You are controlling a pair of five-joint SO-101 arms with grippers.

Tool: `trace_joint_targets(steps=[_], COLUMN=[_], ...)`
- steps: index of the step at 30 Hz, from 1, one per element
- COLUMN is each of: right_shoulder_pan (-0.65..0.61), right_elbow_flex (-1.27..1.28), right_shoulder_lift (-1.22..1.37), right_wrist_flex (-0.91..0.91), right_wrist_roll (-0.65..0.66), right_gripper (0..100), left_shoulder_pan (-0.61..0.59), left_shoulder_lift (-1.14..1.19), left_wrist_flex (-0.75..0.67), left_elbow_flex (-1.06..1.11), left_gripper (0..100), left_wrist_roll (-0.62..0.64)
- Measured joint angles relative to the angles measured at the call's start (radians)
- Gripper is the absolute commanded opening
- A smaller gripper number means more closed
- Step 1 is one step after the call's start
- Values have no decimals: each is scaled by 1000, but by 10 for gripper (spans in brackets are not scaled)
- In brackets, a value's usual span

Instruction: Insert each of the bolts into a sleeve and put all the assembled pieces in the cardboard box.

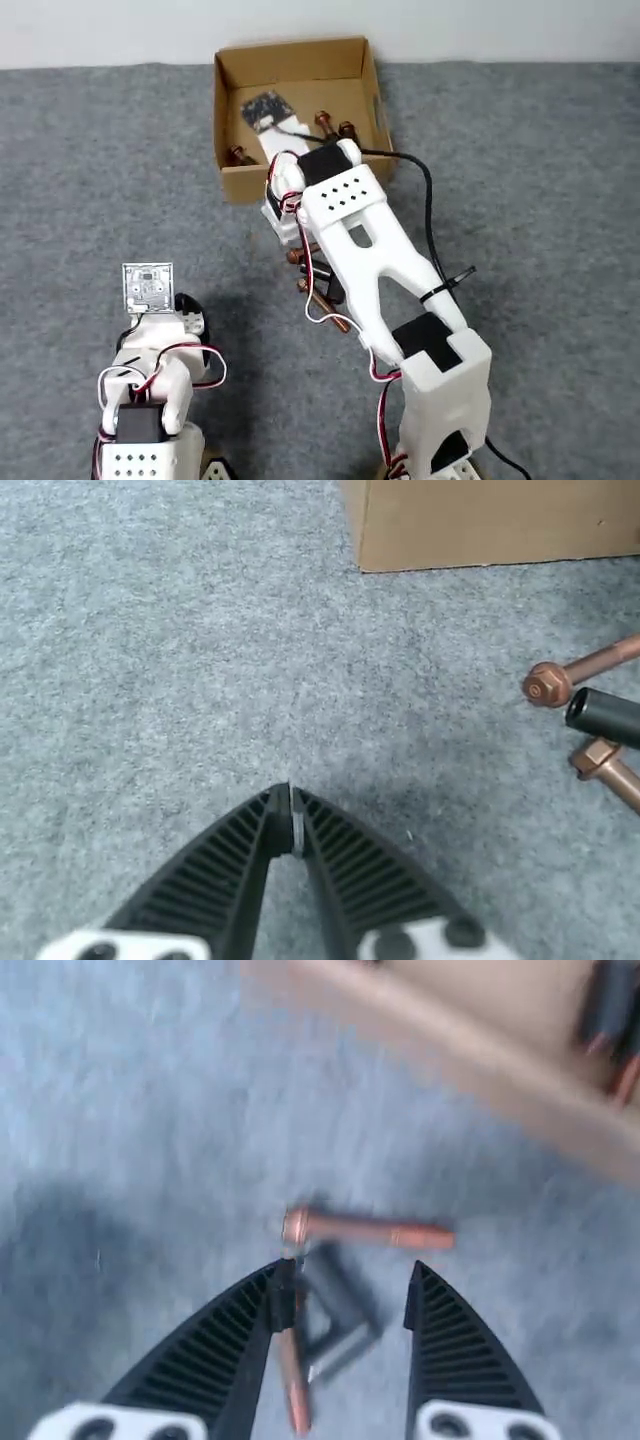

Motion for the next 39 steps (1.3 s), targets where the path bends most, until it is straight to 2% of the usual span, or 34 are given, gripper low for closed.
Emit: trace_joint_targets(steps=[10,15,22,31,33,36,39], right_shoulder_pan=[0,0,0,14,23,31,48], right_elbow_flex=[0,0,0,-12,-18,-21,-25], right_shoulder_lift=[37,137,235,351,362,365,361], right_wrist_flex=[186,150,23,-20,-20,-21,-29], right_wrist_roll=[0,8,117,135,135,135,135], right_gripper=[177,177,177,175,133,0,29], left_shoulder_pan=[0,0,0,0,0,0,0], left_shoulder_lift=[0,0,0,0,0,0,0], left_wrist_flex=[3,3,3,3,3,3,3], left_elbow_flex=[0,0,0,0,0,0,0], left_gripper=[5,5,5,5,5,5,5], left_wrist_roll=[0,0,0,0,0,0,0])
